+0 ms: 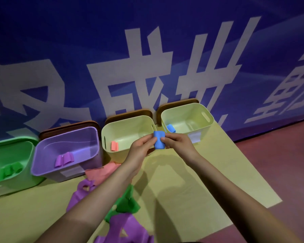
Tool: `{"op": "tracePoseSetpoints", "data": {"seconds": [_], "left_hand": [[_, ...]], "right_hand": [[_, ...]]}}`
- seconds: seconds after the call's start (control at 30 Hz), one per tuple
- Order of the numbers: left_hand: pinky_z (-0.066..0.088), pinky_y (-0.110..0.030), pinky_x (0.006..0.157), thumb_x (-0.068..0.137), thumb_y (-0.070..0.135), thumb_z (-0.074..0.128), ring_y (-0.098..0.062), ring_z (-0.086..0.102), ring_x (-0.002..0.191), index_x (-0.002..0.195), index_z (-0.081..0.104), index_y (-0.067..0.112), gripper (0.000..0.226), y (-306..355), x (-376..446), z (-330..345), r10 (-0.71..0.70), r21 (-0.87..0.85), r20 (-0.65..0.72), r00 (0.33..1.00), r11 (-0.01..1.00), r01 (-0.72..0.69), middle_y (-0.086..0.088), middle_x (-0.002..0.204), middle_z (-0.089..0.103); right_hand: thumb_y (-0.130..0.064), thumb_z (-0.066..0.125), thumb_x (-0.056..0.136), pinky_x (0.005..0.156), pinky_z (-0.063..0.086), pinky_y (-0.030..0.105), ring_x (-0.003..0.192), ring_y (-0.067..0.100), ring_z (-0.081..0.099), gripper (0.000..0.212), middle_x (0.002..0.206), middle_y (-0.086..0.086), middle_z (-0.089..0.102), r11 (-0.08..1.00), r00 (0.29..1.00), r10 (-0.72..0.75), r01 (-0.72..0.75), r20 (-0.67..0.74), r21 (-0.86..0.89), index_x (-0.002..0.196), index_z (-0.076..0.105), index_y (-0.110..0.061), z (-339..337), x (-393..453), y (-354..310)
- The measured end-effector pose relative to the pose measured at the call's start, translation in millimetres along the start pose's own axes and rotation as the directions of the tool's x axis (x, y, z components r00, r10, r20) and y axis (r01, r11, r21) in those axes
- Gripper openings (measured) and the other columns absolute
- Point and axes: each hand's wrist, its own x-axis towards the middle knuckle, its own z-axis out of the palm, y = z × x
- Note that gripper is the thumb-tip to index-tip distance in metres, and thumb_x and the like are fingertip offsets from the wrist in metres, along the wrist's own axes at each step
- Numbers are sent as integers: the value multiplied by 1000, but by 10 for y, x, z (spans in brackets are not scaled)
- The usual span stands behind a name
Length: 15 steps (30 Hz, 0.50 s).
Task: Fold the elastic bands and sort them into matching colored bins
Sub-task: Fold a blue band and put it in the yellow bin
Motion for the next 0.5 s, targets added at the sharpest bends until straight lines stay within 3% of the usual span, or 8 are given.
{"op": "tracePoseSetpoints", "data": {"seconds": [0.07,0.13,0.2,0.3,0.4,0.5], "left_hand": [[54,-19,76,94,6,54,-10,69,88,113,65,11,22,-12,112,168,2,-32,-1,1000,999,-2,0,100,72],[54,-19,75,93,4,56,-11,69,85,112,65,9,22,-38,242,353,-3,-6,-54,999,1000,2,-2,98,72],[54,-22,80,92,5,58,-15,66,87,105,66,9,16,-98,398,525,7,59,-111,994,998,0,-5,96,69],[50,-29,81,92,7,58,-18,57,82,85,65,17,14,-144,618,748,49,141,-155,987,990,-27,-9,85,60],[50,-34,81,93,6,56,-15,53,74,83,62,14,14,-147,839,875,44,158,-151,988,987,-20,-5,74,53],[50,-40,87,94,6,55,-19,56,79,88,62,10,10,-165,1090,951,-12,121,-114,993,992,26,-10,80,57]], "right_hand": [[-9,61,91,61,39,14,57,-1,49,34,54,-14,56,999,1000,12,-13,-18,-44,61,61,-27,-158,95,47],[-9,61,90,60,35,22,57,8,42,36,55,-5,47,997,998,25,-29,-54,-75,55,54,-16,-296,207,125],[-10,61,89,61,29,29,61,15,36,33,58,11,40,996,996,14,-21,-92,-85,59,51,-1,-396,317,194],[-14,62,88,62,33,31,65,16,41,30,77,34,55,993,986,-11,-8,-167,-117,81,60,15,-533,478,286],[-14,63,87,63,36,29,67,15,44,27,83,34,60,994,979,-20,-2,-205,-107,84,64,13,-675,632,331],[-12,65,87,64,42,24,66,11,51,19,72,21,65,999,981,34,-39,-193,-22,82,72,5,-844,820,357]]}}
